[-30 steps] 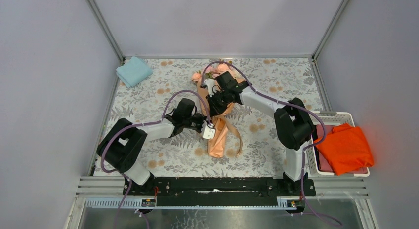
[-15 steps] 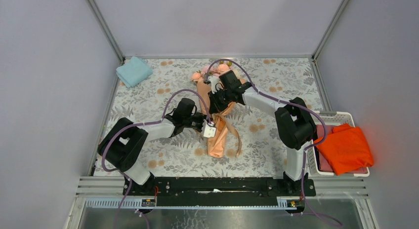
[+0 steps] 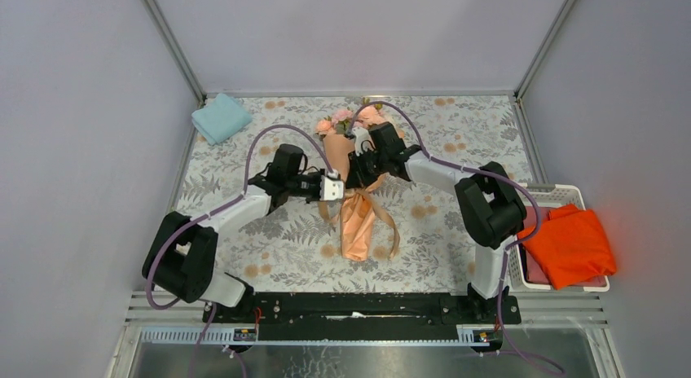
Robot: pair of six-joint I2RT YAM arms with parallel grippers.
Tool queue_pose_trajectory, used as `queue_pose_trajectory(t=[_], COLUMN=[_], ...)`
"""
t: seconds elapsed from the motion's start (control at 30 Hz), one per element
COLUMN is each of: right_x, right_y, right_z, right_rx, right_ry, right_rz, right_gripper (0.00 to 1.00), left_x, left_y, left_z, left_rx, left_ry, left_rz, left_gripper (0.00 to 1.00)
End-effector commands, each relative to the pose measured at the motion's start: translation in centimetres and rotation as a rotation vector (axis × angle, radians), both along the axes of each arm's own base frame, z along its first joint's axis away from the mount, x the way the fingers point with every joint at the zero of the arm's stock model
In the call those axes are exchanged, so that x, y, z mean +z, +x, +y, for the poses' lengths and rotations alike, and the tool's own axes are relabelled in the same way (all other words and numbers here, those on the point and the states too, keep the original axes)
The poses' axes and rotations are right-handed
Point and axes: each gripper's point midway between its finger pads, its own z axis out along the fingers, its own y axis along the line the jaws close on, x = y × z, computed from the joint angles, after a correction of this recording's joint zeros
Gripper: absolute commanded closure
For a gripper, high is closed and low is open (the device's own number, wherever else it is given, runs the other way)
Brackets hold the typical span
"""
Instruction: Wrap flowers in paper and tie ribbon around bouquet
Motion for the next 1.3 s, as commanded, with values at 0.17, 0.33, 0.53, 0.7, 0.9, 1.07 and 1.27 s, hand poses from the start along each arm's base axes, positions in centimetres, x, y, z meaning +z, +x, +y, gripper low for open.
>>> queue_pose_trajectory(t=[0.17, 0.33, 0.53, 0.7, 0.9, 1.07, 1.27], right_x=[5.1, 5.0, 5.0, 4.9, 4.9, 5.3, 4.5], right_y=[0.5, 0.2, 0.3, 0.1, -0.2, -0.6, -0.7], right_z=[0.9, 0.8, 0.3, 0.4, 0.6, 0.5, -0.2], right_rx=[-0.003, 0.0, -0.013, -0.008, 0.009, 0.018, 0.002], right_ry=[0.157, 0.158, 0.153, 0.162, 0.179, 0.187, 0.154], right_rz=[-0.128, -0.124, -0.131, -0.125, -0.116, -0.121, -0.106], right_gripper=[1.0, 1.0, 1.0, 1.0, 1.0, 1.0, 0.82], left_x=[1.9, 0.3, -2.6, -3.6, -4.0, -4.3, -3.6], left_y=[5.1, 4.1, 3.4, 3.4, 4.2, 4.4, 4.5], left_z=[-0.9, -2.5, -1.7, -1.3, -1.6, -1.8, -2.5], left_rx=[0.309, 0.238, 0.169, 0.149, 0.18, 0.17, 0.165], left_ry=[-0.239, -0.208, -0.093, -0.046, -0.027, -0.011, -0.052], left_rz=[0.183, 0.132, 0.043, 0.004, -0.029, -0.049, -0.036], left_gripper=[0.67, 0.64, 0.62, 0.55, 0.55, 0.6, 0.99])
